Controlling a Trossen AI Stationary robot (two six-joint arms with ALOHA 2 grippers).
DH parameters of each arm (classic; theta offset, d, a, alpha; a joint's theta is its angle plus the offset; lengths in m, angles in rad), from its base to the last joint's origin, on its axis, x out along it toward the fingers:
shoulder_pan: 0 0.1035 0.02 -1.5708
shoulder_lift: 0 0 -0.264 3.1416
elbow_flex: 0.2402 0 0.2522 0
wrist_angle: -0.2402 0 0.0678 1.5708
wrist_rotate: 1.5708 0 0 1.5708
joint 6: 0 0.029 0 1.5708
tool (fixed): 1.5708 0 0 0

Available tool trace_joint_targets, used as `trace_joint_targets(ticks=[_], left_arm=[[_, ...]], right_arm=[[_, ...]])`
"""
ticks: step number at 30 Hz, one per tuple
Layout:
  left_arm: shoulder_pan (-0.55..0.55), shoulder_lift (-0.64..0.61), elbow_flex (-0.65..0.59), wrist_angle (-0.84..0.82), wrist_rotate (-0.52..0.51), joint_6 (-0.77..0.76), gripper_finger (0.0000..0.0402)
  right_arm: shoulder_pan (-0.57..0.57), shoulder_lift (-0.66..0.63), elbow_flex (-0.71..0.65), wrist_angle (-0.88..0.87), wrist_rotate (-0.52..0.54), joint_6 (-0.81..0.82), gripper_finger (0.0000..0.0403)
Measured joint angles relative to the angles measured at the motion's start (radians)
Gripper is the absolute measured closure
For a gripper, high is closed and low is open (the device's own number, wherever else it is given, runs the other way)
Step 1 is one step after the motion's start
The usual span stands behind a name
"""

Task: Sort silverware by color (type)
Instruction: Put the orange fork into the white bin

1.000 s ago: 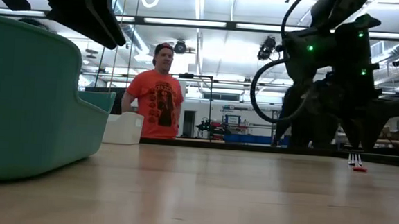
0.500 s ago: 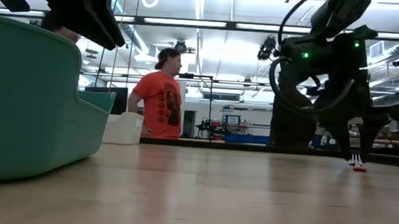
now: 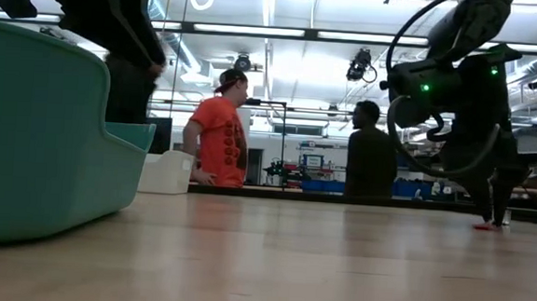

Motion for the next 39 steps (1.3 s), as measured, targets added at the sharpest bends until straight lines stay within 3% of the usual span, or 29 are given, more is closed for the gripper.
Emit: trace_joint_targets(ticks=[5,9,20,29,39], left_arm=[[0.0,0.0,0.0,-0.001,0.022,-0.021,0.0253],[0.0,0.0,0.0,-0.001,0.027,-0.022,0.0253],[0.0,0.0,0.0,0.0,0.027,-0.022,0.0253],[0.0,0.0,0.0,0.0,0.053,-0.01,0.0253],[0.0,0.0,0.0,0.002,0.142,0.22,0.0253]], right_arm=[[0.0,0.0,0.0,0.006,-0.015,0.005,0.039],[0.0,0.005,0.022,-0.011,-0.029,0.028,0.0391],[-0.033,0.006,0.123,0.016,-0.24,0.228,0.039],[-0.083,0.006,0.185,0.011,-0.346,0.56,0.039],[-0.126,0.005,0.24,0.131,-0.514,0.911,0.0388]])
